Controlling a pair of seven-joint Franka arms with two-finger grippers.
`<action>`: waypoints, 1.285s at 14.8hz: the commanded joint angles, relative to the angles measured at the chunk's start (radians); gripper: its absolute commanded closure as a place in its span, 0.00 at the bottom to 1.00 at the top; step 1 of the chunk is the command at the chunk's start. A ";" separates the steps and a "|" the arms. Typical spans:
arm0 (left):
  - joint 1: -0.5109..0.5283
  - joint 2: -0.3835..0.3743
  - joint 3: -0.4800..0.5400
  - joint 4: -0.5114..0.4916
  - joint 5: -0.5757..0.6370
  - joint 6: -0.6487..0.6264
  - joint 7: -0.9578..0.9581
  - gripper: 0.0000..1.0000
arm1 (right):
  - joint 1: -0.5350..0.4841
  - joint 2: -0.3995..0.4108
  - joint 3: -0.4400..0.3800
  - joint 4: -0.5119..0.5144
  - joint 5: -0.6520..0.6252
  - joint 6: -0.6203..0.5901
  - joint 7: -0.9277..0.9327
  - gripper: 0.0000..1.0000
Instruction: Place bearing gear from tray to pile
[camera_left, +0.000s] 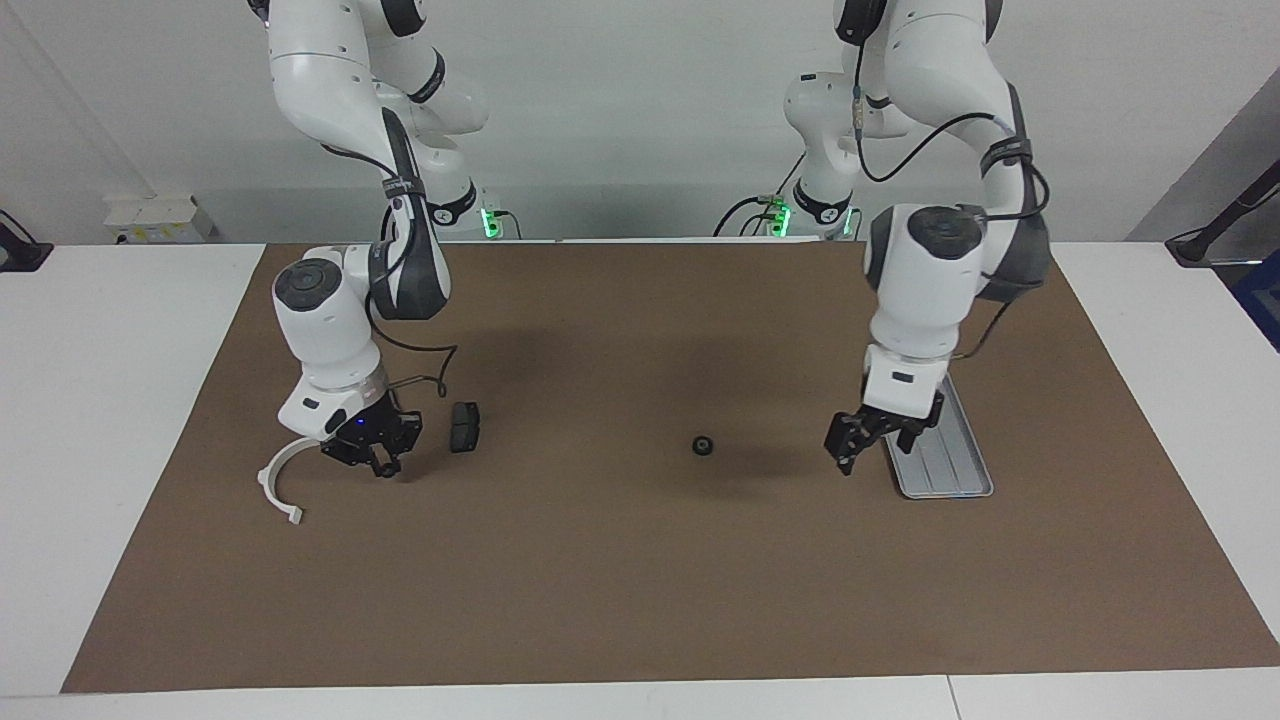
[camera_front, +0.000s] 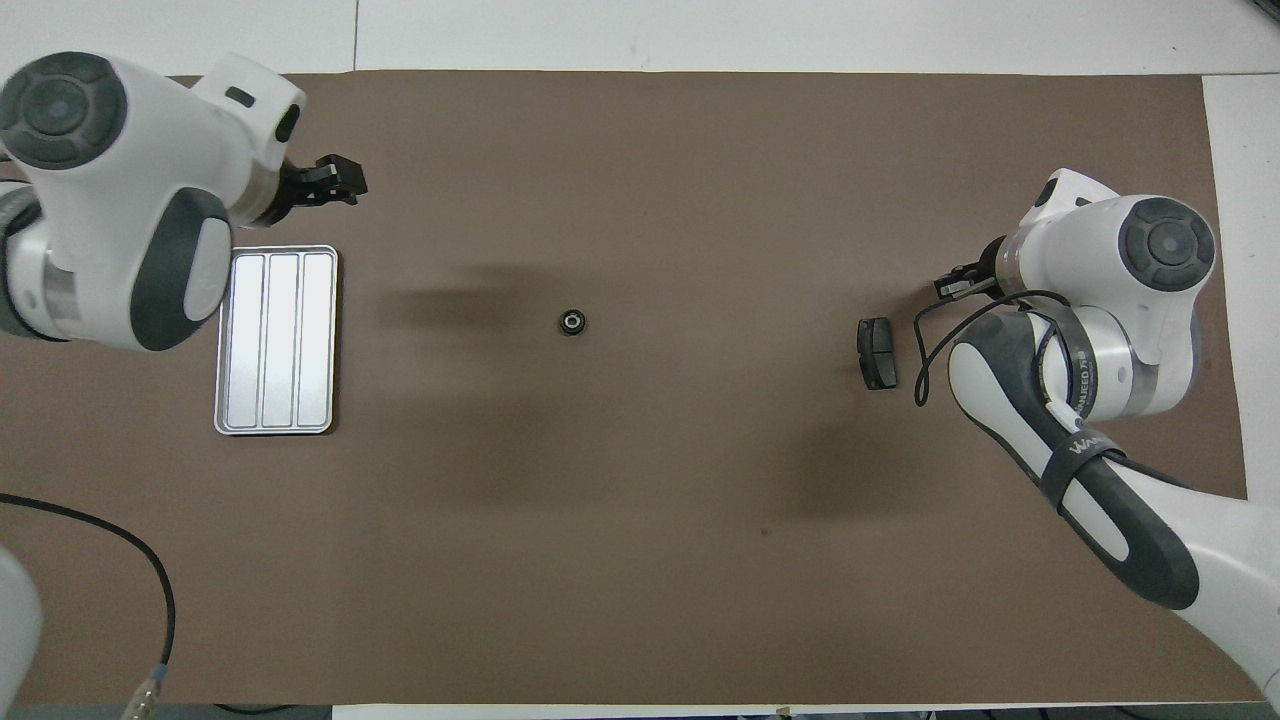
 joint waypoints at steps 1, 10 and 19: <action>0.107 -0.072 -0.012 -0.054 -0.017 -0.110 0.233 0.00 | -0.025 -0.033 0.017 -0.045 0.017 0.027 -0.040 1.00; 0.230 -0.386 -0.012 -0.046 -0.141 -0.363 0.427 0.00 | -0.056 -0.058 0.018 -0.134 0.017 0.110 -0.081 1.00; 0.216 -0.505 -0.025 -0.145 -0.142 -0.378 0.419 0.00 | -0.100 -0.067 0.020 -0.178 0.018 0.165 -0.168 1.00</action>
